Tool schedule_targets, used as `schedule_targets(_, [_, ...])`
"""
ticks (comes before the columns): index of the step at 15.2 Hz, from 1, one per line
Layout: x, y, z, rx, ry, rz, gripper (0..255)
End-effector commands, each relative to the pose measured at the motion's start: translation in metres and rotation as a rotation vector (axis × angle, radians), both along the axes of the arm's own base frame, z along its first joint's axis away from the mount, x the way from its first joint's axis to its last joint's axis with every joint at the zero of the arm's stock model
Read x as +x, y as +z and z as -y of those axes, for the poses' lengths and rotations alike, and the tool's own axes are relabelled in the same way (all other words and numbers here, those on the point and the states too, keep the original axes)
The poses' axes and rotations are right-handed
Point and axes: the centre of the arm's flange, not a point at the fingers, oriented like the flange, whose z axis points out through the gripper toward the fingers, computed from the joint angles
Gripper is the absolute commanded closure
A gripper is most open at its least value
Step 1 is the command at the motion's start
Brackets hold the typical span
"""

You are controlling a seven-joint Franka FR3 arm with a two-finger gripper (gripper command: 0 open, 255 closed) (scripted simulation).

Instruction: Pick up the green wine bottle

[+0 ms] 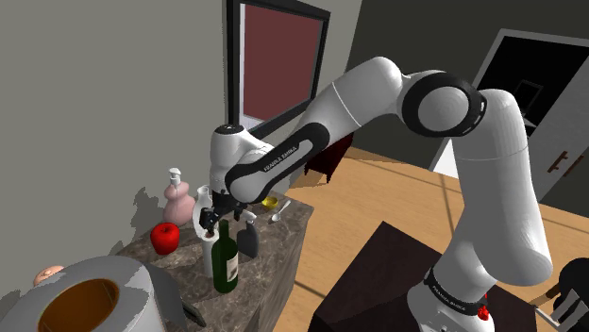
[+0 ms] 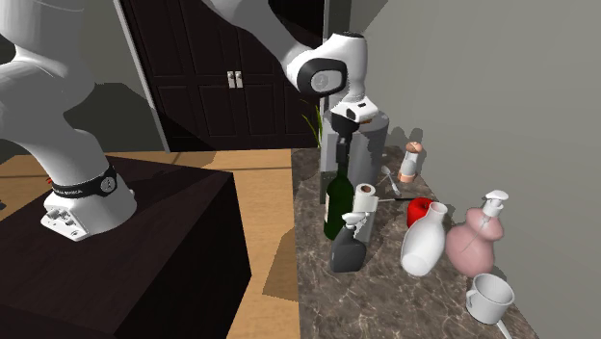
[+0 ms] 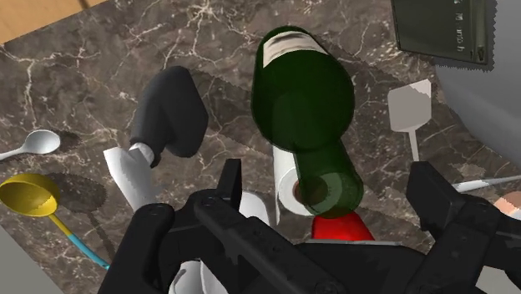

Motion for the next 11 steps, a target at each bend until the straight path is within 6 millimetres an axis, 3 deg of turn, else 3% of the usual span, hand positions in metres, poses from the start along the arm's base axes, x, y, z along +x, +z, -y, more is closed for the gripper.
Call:
schedule_targets(1, [-0.0006,-0.0112,-0.0006,0.0,0.0,0.0,0])
schedule_targets(4, [-0.0006,-0.0143,-0.0006,0.0,0.0,0.0,0])
schedule_targets(5, [-0.0007,-0.0144,-0.0005,0.0,0.0,0.0,255])
schedule_targets(11, [-0.0008,-0.0144,-0.0009,0.0,0.0,0.0,255])
